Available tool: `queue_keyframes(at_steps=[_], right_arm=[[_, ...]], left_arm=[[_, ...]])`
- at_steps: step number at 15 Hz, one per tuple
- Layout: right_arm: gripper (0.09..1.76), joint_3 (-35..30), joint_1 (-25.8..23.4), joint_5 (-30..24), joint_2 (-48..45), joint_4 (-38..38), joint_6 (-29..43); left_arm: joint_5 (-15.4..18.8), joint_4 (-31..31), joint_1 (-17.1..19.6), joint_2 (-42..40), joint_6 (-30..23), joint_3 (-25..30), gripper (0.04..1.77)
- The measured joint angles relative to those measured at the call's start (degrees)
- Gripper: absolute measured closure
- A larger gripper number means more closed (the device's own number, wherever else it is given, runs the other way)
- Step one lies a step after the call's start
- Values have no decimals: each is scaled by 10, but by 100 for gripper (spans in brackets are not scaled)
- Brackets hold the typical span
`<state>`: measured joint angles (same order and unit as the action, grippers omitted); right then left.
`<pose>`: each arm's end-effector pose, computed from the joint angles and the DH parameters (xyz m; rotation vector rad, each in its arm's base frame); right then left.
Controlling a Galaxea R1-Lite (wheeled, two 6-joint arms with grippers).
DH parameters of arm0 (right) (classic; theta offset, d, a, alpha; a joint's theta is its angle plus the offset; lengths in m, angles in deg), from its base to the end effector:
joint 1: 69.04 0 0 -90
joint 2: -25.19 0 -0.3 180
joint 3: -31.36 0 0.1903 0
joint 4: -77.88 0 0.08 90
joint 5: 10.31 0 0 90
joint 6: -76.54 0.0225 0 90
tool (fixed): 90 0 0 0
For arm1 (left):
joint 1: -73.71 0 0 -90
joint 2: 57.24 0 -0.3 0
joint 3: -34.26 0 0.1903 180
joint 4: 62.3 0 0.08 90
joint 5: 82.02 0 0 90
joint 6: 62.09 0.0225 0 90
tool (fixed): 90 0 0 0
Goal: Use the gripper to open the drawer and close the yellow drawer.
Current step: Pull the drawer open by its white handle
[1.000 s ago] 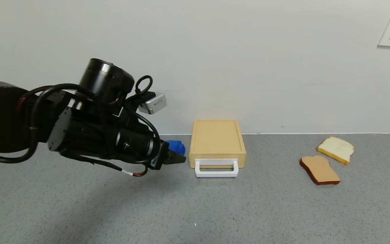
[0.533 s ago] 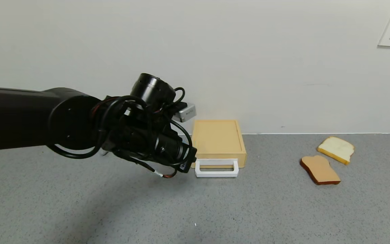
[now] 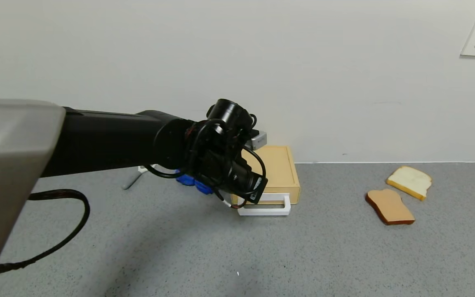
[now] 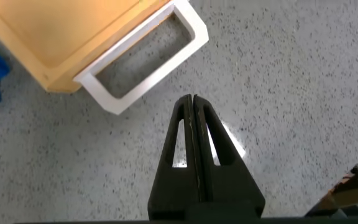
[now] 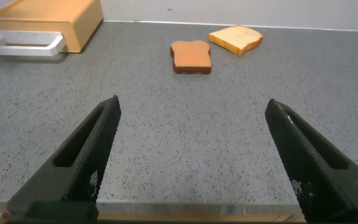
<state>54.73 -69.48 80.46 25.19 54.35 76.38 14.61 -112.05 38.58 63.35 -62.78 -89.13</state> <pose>-0.0228 -0.0001 0.0752 -0.0028 0.0028 -0.0211 0.3360 -0.2396 0.1928 0.1951 0.8152 -0.6819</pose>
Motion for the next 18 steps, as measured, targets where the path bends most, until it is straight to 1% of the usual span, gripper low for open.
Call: queue_keyframes(at_steps=[1, 4, 6, 8, 11, 14, 18], right_arm=[[14, 0, 0, 0, 0, 0, 0], [14, 0, 0, 0, 0, 0, 0], [14, 0, 0, 0, 0, 0, 0], [14, 0, 0, 0, 0, 0, 0], [14, 0, 0, 0, 0, 0, 0], [14, 0, 0, 0, 0, 0, 0], [14, 0, 0, 0, 0, 0, 0]], left_arm=[[1, -7, 0, 15, -2, -21, 170], [2, -62, -2, 66, -5, -99, 170], [-3, -71, -4, 96, -5, -126, 170], [-4, -65, -4, 119, -8, -133, 170], [-4, -29, -1, 140, -36, -136, 170], [-2, -7, 2, 155, -58, -135, 170], [-4, 3, 6, 172, -70, -135, 170]])
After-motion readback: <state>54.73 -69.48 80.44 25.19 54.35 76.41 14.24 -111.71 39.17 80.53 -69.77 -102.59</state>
